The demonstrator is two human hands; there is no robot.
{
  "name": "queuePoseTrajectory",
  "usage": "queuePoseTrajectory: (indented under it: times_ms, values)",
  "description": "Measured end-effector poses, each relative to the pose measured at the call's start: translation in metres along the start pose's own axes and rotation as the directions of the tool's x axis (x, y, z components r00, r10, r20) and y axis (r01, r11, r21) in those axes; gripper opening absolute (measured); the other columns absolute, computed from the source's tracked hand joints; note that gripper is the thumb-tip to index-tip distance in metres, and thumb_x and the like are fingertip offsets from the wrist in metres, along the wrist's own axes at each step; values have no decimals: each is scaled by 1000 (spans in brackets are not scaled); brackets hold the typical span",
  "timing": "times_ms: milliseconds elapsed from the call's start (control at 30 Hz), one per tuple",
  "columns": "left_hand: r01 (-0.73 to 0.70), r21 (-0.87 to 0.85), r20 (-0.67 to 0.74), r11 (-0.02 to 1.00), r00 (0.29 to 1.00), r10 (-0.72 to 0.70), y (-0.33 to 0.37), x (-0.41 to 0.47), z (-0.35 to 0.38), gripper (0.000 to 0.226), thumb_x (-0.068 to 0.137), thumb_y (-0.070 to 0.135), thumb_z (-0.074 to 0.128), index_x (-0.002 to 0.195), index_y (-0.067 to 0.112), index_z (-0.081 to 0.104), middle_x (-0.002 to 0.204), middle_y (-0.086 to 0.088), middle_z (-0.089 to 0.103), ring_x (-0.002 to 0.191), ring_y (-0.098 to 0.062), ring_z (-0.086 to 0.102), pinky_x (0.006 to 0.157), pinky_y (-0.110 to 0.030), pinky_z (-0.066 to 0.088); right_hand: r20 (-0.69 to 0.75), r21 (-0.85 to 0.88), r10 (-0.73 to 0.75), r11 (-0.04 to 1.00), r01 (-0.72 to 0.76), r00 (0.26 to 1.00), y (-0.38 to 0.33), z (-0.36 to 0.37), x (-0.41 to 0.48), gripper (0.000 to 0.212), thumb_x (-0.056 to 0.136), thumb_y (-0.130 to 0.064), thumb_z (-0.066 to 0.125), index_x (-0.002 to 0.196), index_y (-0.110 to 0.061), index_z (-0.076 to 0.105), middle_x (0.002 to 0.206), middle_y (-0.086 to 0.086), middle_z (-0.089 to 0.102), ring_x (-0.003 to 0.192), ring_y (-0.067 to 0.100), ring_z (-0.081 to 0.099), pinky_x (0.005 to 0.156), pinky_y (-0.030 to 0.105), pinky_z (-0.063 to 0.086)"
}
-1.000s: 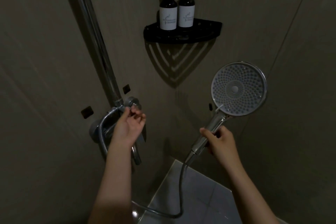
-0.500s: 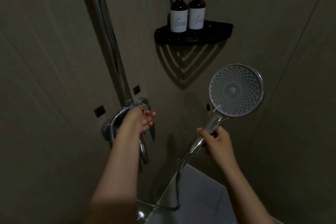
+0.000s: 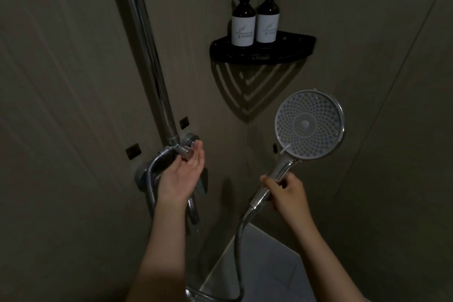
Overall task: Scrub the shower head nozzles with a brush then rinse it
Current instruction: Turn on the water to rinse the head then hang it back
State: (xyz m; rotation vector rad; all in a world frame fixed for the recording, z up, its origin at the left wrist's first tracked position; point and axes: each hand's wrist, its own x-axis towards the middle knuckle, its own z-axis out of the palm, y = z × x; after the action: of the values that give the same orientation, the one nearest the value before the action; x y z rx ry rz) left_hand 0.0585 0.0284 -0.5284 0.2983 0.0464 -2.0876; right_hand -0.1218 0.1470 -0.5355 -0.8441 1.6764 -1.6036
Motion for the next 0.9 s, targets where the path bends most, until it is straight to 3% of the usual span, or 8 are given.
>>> queuePoseTrajectory:
  times_ms: [100, 200, 367, 467, 700, 900]
  values:
    - [6, -224, 73, 974, 997, 10, -4, 3, -6, 39, 98, 7, 34, 134, -7, 40, 125, -33, 54, 118, -40, 51, 87, -51, 44, 7, -12, 7, 1000, -7, 1000, 0, -3, 1, 16, 84, -12, 66, 73, -12, 56, 61, 5, 54, 42, 1, 48, 40, 11, 36]
    - [1, -326, 90, 945, 996, 30, -6, 5, -7, 40, 99, 7, 34, 137, -7, 37, 134, -31, 47, 117, -39, 52, 87, -53, 46, 15, -22, 10, 1000, -10, 1000, -1, -5, 2, 14, 85, -13, 66, 76, -10, 56, 65, 7, 55, 51, 11, 49, 40, 11, 37]
    - [52, -528, 183, 847, 982, 53, -14, 8, -11, 37, 100, 9, 34, 129, -11, 42, 117, -26, 55, 107, -29, 58, 79, -47, 53, 18, -49, 5, 999, -4, 1000, -5, -6, 0, 15, 86, -14, 65, 75, -13, 55, 62, 3, 54, 50, 9, 50, 40, 12, 38]
    - [56, -515, 143, 856, 989, 22, -13, 8, -12, 36, 99, 9, 35, 123, -16, 46, 117, -28, 58, 107, -30, 60, 78, -47, 54, 21, -52, 8, 999, -7, 1000, -6, -8, 0, 14, 86, -15, 65, 77, -12, 56, 61, 3, 53, 48, 10, 49, 39, 14, 38]
    - [-31, -349, 22, 937, 999, 41, -4, 3, -7, 40, 94, 4, 42, 132, -10, 42, 127, -30, 55, 109, -37, 61, 77, -46, 55, 31, -52, -8, 999, 9, 999, -9, -4, 1, 13, 86, -14, 65, 82, -5, 57, 59, 7, 51, 44, 11, 46, 37, 16, 36]
    - [-110, -186, -29, 976, 994, 106, -5, -2, 0, 26, 96, 6, 43, 113, -11, 51, 120, -34, 57, 99, -42, 64, 73, -47, 58, 37, -49, -14, 999, 16, 999, -12, -5, -1, 18, 86, -15, 65, 86, 1, 56, 63, 11, 50, 48, 16, 46, 37, 17, 36]
